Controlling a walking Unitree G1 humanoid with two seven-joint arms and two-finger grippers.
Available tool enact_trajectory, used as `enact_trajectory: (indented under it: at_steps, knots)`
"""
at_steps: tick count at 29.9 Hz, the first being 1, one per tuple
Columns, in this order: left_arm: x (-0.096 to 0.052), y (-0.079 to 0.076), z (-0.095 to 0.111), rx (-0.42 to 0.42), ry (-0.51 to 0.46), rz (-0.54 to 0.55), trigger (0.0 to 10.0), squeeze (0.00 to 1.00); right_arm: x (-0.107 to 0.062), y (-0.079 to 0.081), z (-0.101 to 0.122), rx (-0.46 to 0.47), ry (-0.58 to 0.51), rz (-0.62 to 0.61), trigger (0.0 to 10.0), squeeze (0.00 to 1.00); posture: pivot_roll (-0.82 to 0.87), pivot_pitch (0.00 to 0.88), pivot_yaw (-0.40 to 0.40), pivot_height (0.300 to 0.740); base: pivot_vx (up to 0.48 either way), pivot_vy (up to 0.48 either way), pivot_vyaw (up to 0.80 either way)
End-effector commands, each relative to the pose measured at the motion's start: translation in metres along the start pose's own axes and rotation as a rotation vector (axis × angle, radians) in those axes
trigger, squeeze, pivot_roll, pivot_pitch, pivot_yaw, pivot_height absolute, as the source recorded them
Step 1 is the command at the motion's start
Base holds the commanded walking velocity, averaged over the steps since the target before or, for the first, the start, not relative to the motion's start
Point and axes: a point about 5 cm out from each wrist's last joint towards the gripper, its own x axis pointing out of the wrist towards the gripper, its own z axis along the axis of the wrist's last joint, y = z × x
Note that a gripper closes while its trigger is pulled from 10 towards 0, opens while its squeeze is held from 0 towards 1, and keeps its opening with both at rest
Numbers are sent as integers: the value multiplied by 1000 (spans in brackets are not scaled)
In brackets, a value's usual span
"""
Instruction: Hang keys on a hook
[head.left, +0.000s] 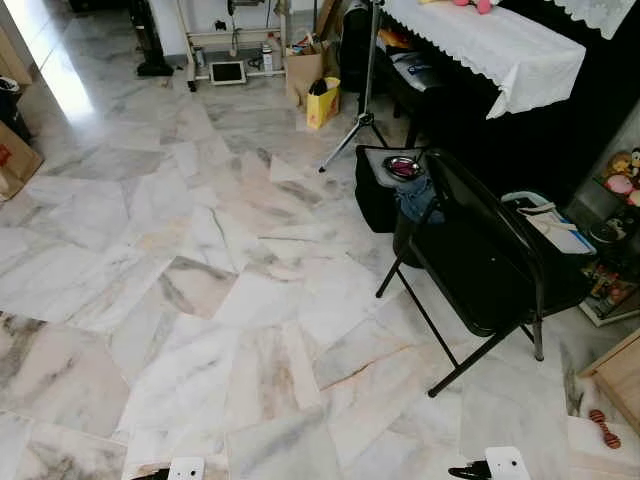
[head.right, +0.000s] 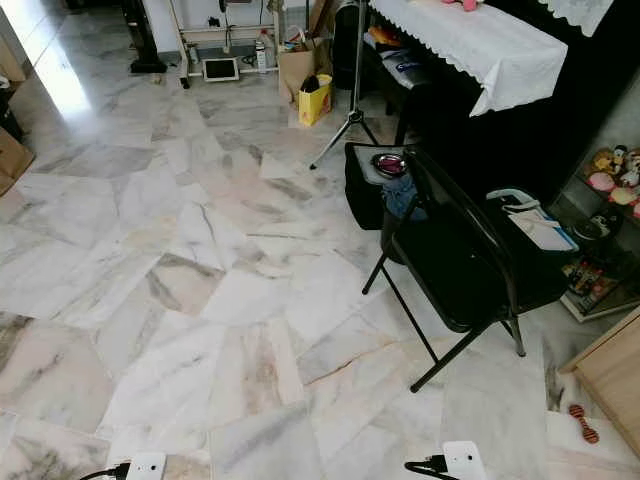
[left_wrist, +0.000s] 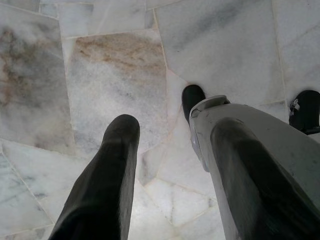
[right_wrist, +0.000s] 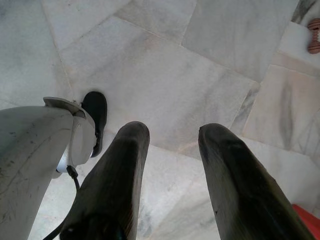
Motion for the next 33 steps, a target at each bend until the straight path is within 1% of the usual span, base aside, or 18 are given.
enact_trajectory:
  at_steps: [1, 5, 6, 7, 10, 15, 20, 21, 24, 27, 30, 33]
  knots:
    - [0, 24, 7, -30, -7, -73, 10000, 0, 0, 31, 45, 167, -196, 191, 10000, 0, -119, 19, 1, 740, 0, 0, 0]
    - [0, 24, 7, -30, -7, -73, 10000, 0, 0, 31, 45, 167, -196, 191, 10000, 0, -119, 19, 1, 740, 0, 0, 0]
    - [0, 25, 7, -30, -8, -72, 10000, 0, 0, 33, 46, 174, -202, 195, 10000, 0, -116, 26, 2, 740, 0, 0, 0]
    - [-1, 26, 6, -39, -8, -65, 10000, 0, 0, 36, 47, 189, -206, 210, 10000, 0, -79, 46, -4, 740, 0, 0, 0]
    - [-1, 23, 4, -51, -10, -57, 10000, 0, -1, 41, 48, 207, -209, 234, 10000, 0, -78, 46, -3, 740, 0, 0, 0]
    - [1, 13, 9, -52, -17, -67, 10000, 0, -1, 42, 49, 210, -216, 238, 10000, 0, -77, 46, -3, 740, 0, 0, 0]
    - [2, -7, 15, -64, -28, -91, 10000, 0, -1, 41, 48, 219, -222, 238, 10000, 0, -78, 44, -7, 740, 0, 0, 0]
    - [2, -7, 15, -64, -28, -91, 10000, 0, -1, 41, 48, 219, -222, 238, 10000, 0, -78, 44, -7, 740, 0, 0, 0]
    - [2, -13, 17, -80, -36, -98, 10000, 0, -1, 39, 48, 217, -220, 229, 10000, 0, -80, 42, -10, 740, 0, 0, 0]
    - [3, -19, 20, -83, -47, -106, 10000, 0, 0, 38, 46, 192, -206, 221, 10000, 0, -81, 43, -15, 740, 0, 0, 0]
    - [3, -24, 21, -83, -45, -110, 10000, 0, 0, 37, 46, 190, -197, 224, 10000, 0, -81, 44, -17, 740, 0, 0, -677]
    - [2, -12, 17, -110, -44, -104, 10000, 0, 0, 39, 46, 184, -196, 228, 10000, 0, -82, 44, -18, 740, 0, 0, -754]
